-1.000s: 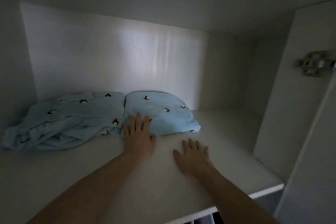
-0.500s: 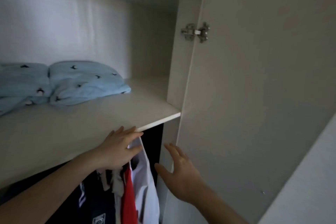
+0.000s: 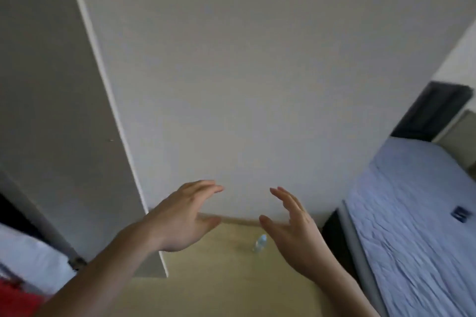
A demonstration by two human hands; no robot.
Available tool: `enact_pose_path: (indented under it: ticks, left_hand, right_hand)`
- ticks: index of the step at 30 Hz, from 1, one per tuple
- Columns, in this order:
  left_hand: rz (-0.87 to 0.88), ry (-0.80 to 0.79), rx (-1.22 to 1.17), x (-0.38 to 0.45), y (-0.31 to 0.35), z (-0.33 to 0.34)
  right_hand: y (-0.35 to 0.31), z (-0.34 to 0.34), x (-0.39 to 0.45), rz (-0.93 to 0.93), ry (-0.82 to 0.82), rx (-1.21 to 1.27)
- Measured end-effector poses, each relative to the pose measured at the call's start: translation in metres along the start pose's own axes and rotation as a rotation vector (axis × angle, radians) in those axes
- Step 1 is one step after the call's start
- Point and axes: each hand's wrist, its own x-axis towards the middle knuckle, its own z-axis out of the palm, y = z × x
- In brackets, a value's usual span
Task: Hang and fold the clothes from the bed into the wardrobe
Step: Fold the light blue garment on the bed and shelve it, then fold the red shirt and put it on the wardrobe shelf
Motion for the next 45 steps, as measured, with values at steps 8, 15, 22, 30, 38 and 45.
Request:
enact_pose_path:
  ticks: [8, 15, 22, 30, 38, 45]
  left_hand:
    - [0.248, -0.207, -0.031, 0.108, 0.149, 0.089]
    - [0.460, -0.340, -0.086, 0.212, 0.269, 0.172]
    - [0.650, -0.457, -0.099, 0.300, 0.383, 0.253]
    - [0.942, -0.669, -0.083, 0.320, 0.557, 0.344]
    - [0.997, -0.692, -0.062, 0.301, 0.706, 0.441]
    - [0.884, -0.673, -0.091, 0.275, 0.805, 0.501]
  right_hand:
    - [0.127, -0.120, -0.064, 0.254, 0.253, 0.038]
    - [0.224, -0.208, -0.102, 0.474, 0.426, 0.060]
    - [0.293, -0.293, -0.133, 0.652, 0.583, 0.022]
    - [0.360, -0.364, -0.231, 0.831, 0.840, 0.039]
    - [0.459, -0.449, -0.330, 0.838, 0.904, 0.058]
    - [0.546, -0.552, -0.409, 0.818, 0.789, 0.059]
